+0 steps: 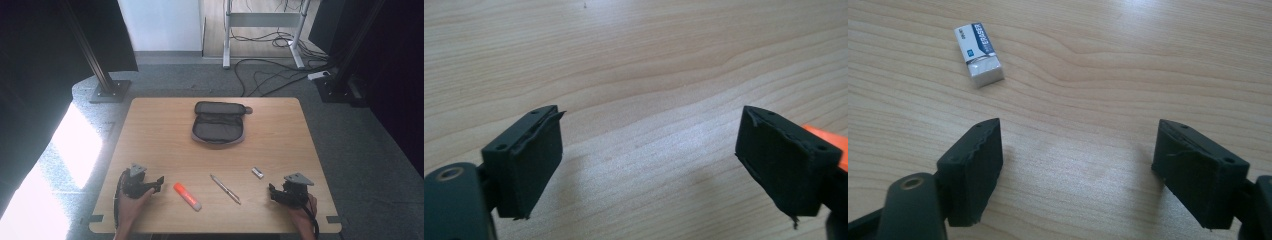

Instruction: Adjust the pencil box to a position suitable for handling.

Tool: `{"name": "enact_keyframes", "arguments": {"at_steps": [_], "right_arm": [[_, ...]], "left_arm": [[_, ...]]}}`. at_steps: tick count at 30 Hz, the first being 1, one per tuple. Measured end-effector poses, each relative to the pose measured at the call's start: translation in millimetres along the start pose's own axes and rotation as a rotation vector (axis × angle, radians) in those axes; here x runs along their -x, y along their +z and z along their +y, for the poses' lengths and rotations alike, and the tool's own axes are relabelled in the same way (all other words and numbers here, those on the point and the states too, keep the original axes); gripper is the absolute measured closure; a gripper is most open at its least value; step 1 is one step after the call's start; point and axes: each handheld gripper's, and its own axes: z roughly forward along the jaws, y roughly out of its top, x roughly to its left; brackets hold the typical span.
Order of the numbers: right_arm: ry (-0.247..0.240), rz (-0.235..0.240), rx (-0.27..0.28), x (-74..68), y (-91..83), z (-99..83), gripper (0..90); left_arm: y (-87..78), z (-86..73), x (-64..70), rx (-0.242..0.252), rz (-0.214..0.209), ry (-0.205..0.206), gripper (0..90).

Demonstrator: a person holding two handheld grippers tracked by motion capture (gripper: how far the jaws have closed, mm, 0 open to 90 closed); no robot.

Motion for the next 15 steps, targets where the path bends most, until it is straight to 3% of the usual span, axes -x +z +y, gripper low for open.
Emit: {"name": "enact_keyframes", "arguments": {"at_steps": [8, 15], "right_arm": [[0.007, -0.006, -0.002, -1.7, -1.1, 0.4, 22.1], [0.021, 0.003, 0.024, -1.3, -6.1, 1.8, 23.5]], "left_arm": [[-5.2, 2.2, 0.6, 0.009, -0.021, -0.011, 15.2], [-11.7, 4.7, 1.7, 0.045, -0.044, -0.024, 18.1]]}}
